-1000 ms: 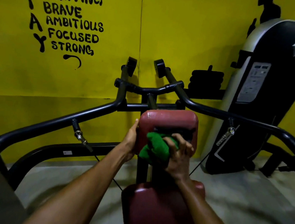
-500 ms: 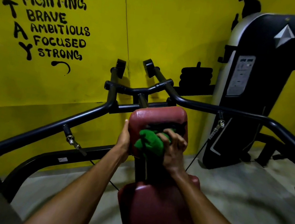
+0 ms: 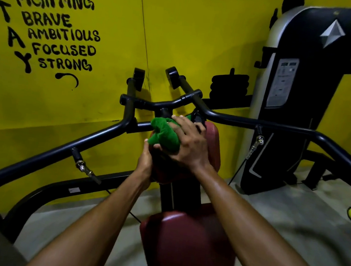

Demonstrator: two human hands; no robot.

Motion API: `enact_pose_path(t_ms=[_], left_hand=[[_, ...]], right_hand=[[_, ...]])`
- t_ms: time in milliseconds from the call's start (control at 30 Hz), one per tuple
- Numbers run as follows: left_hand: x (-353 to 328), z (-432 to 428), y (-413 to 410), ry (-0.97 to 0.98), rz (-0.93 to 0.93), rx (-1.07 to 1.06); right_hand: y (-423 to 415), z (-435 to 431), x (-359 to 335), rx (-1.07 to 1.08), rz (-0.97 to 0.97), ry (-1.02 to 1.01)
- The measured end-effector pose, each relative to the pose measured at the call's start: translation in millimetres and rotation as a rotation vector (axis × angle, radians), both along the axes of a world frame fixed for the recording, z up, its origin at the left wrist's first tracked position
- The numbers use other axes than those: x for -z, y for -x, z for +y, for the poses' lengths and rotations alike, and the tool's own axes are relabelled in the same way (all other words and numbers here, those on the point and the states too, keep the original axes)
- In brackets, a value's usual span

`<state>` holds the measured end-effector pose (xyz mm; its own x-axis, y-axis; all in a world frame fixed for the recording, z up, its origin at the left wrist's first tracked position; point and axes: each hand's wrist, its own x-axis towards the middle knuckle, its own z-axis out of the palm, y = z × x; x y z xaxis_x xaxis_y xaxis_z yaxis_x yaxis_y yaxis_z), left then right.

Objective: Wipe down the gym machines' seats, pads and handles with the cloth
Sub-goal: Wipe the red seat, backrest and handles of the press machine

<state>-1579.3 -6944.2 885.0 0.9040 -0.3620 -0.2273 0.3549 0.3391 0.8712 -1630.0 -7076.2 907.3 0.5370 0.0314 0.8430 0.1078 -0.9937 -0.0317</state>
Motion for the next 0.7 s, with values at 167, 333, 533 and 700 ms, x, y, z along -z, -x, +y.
enact_pose_path(t_ms=[167, 333, 533, 700], left_hand=[[1, -1, 4, -0.039, 0.023, -0.021], [-3, 0, 7, -0.04, 0.034, 0.001], [2, 3, 9, -0.098, 0.012, -0.067], [10, 4, 5, -0.109, -0.041, -0.102]], right_hand=[[-12, -8, -29, 0.237, -0.092, -0.344], [10, -22, 6, -0.051, -0.025, -0.036], [8, -66, -9, 0.105, -0.06, -0.527], [26, -38, 46, 0.056, -0.216, -0.758]])
